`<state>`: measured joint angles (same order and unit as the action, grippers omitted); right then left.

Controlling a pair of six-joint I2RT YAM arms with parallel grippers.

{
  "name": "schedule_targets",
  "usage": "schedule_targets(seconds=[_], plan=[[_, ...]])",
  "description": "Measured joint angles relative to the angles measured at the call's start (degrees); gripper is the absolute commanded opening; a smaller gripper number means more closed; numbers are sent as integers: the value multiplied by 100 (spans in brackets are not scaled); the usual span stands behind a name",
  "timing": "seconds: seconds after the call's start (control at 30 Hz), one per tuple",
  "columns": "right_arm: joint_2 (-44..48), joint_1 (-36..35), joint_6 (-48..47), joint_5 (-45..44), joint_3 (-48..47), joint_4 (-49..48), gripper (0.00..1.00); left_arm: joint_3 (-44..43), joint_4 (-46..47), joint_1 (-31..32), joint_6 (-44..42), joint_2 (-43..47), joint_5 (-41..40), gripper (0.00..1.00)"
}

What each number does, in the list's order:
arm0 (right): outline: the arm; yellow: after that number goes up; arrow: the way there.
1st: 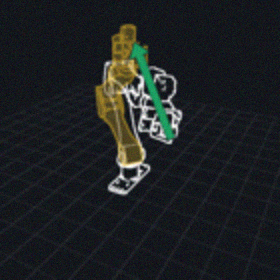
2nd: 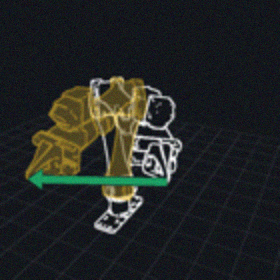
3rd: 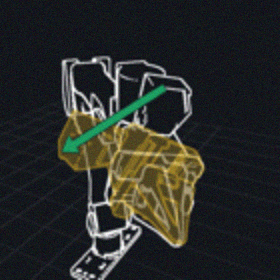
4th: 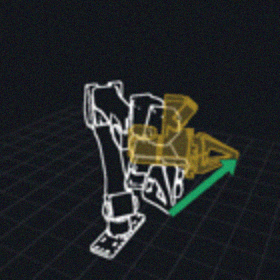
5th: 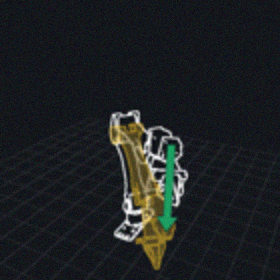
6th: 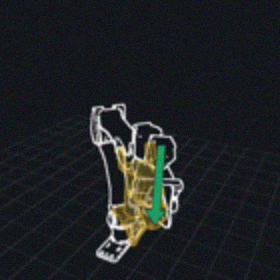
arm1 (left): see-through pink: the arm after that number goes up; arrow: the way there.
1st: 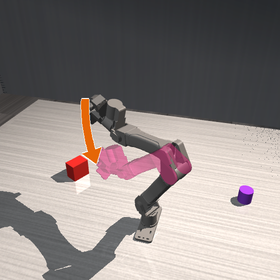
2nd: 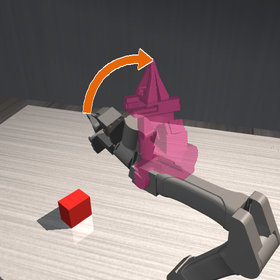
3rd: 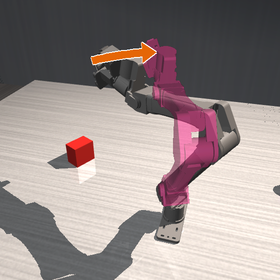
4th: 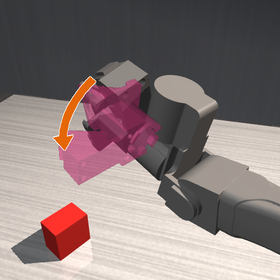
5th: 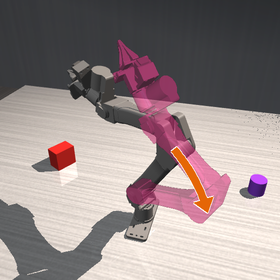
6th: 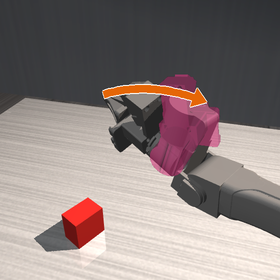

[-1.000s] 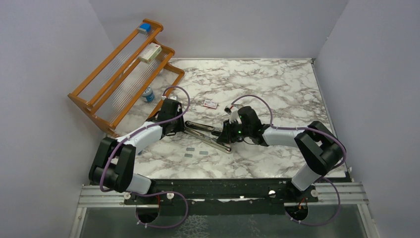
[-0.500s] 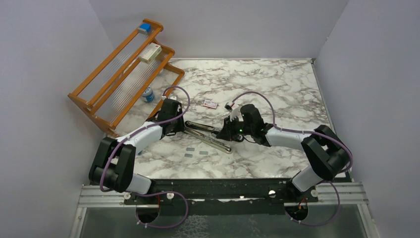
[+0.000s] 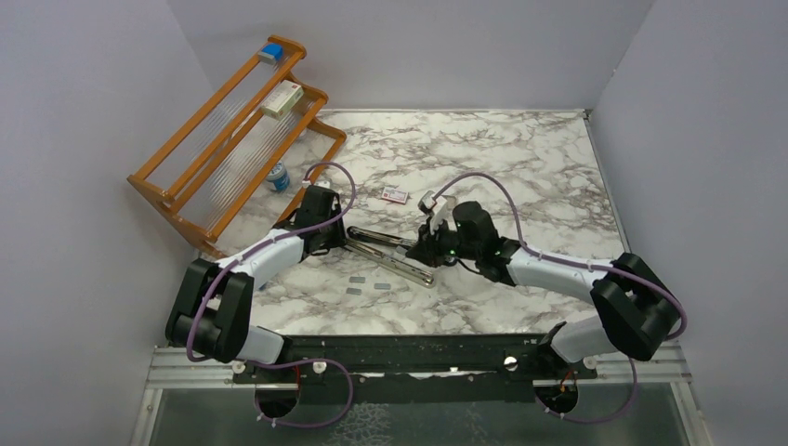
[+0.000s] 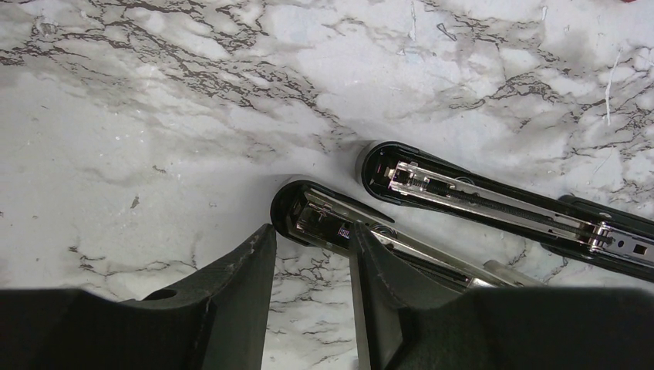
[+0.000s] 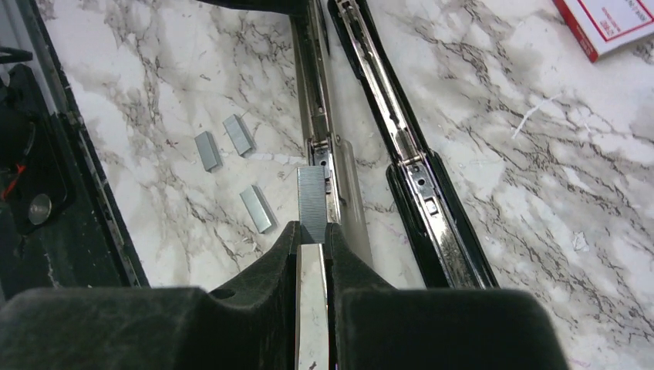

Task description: Load the staples into the stapler

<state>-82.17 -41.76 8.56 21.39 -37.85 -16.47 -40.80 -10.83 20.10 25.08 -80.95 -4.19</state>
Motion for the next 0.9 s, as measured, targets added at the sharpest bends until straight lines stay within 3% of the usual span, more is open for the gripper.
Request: schedule_targets(seconds=[0.47, 0.9], plan=[[127, -767, -1021, -1325, -28, 544, 12, 46, 72, -13, 20, 15, 4, 43], [109, -767, -1082, -1469, -426, 975, 12, 46, 94, -15, 17, 2, 17, 43]])
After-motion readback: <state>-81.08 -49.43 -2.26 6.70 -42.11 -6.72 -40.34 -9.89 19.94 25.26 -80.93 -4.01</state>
